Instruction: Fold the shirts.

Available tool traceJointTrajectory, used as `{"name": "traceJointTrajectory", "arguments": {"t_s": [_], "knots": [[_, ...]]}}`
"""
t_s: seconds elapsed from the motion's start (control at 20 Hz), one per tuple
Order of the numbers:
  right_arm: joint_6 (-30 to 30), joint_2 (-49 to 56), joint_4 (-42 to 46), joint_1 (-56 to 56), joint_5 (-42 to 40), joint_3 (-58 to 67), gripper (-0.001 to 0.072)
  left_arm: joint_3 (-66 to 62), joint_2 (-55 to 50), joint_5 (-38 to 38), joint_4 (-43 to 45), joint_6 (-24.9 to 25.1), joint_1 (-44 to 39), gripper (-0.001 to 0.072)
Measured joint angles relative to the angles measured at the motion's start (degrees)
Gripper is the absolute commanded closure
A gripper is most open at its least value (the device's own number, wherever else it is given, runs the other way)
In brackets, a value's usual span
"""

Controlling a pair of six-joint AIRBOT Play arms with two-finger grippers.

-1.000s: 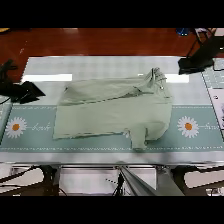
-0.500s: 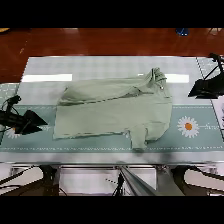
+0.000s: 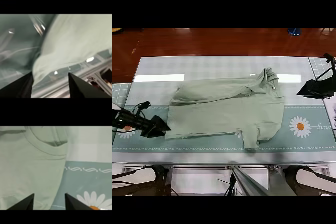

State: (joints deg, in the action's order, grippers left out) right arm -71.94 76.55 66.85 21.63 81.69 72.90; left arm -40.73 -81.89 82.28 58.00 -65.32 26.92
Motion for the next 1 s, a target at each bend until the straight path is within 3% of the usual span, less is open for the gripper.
{"name": "traceJointTrajectory", "arguments": {"t_s": [0.05, 0.1, 0.15, 0.5, 0.55, 0.75, 1.0], "knots": [[0.0, -0.5, -0.17, 0.02, -0.04, -0.04, 0.0228, 0.04, -1.27, -0.07, -1.01, -0.02, -1.64, 0.0309], [0.02, -1.07, -0.7, 0.04, -0.15, -0.07, 0.0228, 0.04, -2.32, -1.11, -1.79, -0.04, -3.15, 0.0563], [0.13, -1.64, -1.05, 0.07, -0.11, -0.07, 0.0228, 0.11, -3.32, -2.86, -2.01, -0.02, -4.48, 0.0681], [-1.05, -4.79, 4.85, 3.23, -0.17, -7.61, 0.0222, 0.09, -5.49, -3.63, -3.63, 0.63, -7.63, 0.0683], [-1.11, -5.42, 4.5, 4.46, -0.2, -10.69, 0.0176, 0.09, -5.16, -3.65, -3.56, 1.16, -7.63, 0.0683], [1.18, -7.15, -1.11, 6.73, -1.88, -22.47, 0.0159, 0.04, -2.58, -5.46, -2.71, 2.97, -7.58, 0.0682], [2.29, -7.74, -8.83, 2.99, -10.27, -33.77, 0.0159, -0.07, 1.01, -6.51, -1.99, 3.91, -7.56, 0.0683]]}}
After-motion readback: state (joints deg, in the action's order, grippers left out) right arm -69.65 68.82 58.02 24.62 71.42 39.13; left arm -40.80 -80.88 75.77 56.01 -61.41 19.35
